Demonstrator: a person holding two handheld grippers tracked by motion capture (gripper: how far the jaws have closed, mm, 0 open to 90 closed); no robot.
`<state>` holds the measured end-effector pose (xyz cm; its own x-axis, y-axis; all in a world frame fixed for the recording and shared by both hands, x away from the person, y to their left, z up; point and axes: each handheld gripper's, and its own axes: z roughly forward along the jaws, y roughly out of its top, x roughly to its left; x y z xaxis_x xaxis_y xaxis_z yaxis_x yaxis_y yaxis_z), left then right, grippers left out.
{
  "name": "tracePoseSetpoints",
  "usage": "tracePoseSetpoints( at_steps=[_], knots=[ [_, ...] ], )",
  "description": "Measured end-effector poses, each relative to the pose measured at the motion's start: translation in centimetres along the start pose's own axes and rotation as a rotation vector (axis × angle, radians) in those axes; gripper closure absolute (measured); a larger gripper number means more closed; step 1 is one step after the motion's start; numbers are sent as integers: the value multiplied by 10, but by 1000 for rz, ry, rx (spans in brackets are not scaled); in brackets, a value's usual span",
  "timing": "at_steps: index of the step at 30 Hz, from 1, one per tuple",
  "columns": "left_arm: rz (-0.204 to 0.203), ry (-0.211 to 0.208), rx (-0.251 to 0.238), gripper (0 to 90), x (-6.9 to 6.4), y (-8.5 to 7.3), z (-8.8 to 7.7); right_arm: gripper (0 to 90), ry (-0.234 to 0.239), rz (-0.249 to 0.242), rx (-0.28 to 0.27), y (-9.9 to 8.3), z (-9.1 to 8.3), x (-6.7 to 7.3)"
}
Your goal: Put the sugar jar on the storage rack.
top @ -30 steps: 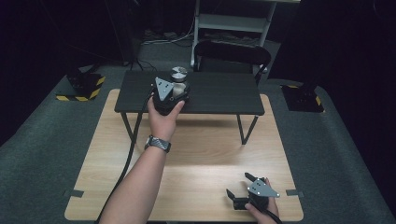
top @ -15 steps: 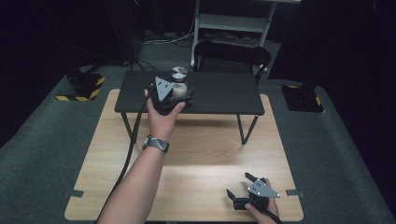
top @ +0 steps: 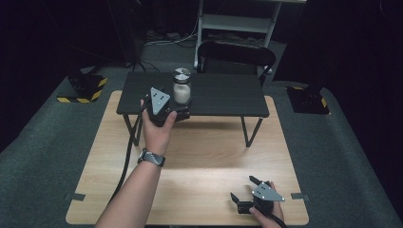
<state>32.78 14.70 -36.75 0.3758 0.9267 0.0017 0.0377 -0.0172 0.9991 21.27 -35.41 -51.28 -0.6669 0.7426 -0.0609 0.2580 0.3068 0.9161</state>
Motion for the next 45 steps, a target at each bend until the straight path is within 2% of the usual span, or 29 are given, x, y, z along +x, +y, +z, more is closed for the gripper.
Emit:
tracePoseSetpoints(
  at_steps=[3,4,9,12,19,20,25,29,32,33,34,35,36,37,38,41,42,45],
  knots=[
    [-4,-2,-10,4,2,-4,-8,7,-1,-1,1,0,0,0],
    [1,-5,-15,4,3,-9,-18,7,0,-1,1,0,0,0],
    [7,-6,-24,4,6,-19,-34,7,0,-1,1,0,0,0],
    [0,-12,-36,4,9,-30,-51,7,0,0,2,0,0,0],
    [-3,-22,-50,4,15,-45,-73,7,0,0,3,1,0,0],
    [2,-26,-56,4,17,-51,-81,7,1,-1,3,1,0,0],
    [6,-23,-67,4,20,-66,-97,7,2,-1,3,1,0,0],
    [1,-24,-50,4,23,-78,-109,7,1,-1,4,1,1,0],
    [2,-15,-36,4,27,-95,-125,7,3,-4,2,1,0,0],
    [2,-15,-36,4,27,-95,-125,7,3,-4,2,1,0,0],
    [13,-9,-43,4,28,-109,-136,7,5,-2,1,0,1,-1],
    [13,-9,-43,4,28,-109,-136,7,5,-2,1,0,1,-1],
    [5,-9,-33,4,30,-119,-143,7,8,-1,-2,0,1,-2],
    [5,-9,-33,4,30,-119,-143,7,8,-1,-2,0,1,-2],
    [-5,-6,-12,4,31,-129,-149,7,12,-1,-4,0,1,-2],
    [-15,-11,0,4,34,-137,-156,7,15,-1,-6,-1,0,-3],
    [-11,-9,21,4,35,-143,-162,7,16,-3,-7,-1,0,-3],
    [-6,-13,31,4,36,-149,-169,7,17,-4,-9,-1,0,-3]
  ],
)
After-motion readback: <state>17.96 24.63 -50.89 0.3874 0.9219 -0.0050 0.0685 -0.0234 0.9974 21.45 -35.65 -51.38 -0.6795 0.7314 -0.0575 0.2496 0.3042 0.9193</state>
